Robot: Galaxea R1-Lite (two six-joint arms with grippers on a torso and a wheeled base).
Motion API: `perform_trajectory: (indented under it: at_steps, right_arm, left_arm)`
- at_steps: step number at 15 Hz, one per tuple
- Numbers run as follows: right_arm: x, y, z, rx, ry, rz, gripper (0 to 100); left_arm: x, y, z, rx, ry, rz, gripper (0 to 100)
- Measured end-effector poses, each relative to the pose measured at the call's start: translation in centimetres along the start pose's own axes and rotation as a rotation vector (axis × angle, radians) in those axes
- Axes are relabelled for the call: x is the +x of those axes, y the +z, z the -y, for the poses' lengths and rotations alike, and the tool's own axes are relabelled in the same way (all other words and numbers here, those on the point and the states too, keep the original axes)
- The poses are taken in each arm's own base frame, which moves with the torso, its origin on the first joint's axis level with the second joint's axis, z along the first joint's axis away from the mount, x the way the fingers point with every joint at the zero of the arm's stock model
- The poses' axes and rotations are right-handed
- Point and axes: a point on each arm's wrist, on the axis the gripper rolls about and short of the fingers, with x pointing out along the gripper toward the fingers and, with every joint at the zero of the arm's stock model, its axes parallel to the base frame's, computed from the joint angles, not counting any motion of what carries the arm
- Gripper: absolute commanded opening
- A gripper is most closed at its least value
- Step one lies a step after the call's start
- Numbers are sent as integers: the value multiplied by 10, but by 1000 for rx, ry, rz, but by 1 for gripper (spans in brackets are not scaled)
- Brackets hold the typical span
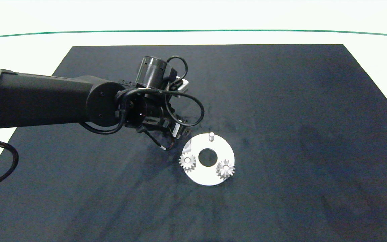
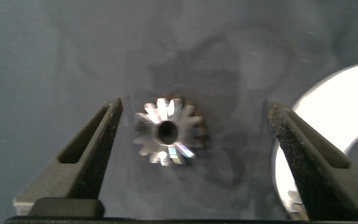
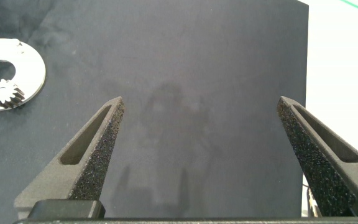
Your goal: Install three planetary gears onto the carrier pins
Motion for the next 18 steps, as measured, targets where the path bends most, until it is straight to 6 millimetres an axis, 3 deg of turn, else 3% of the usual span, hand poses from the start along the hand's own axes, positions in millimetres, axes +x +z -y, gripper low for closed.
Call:
perform_trajectory:
  at_steps: [18]
  right_arm:
    - [0,0,0,0,0,0,100]
  left_arm:
    - [1,-6,-7,32,8,-50,53]
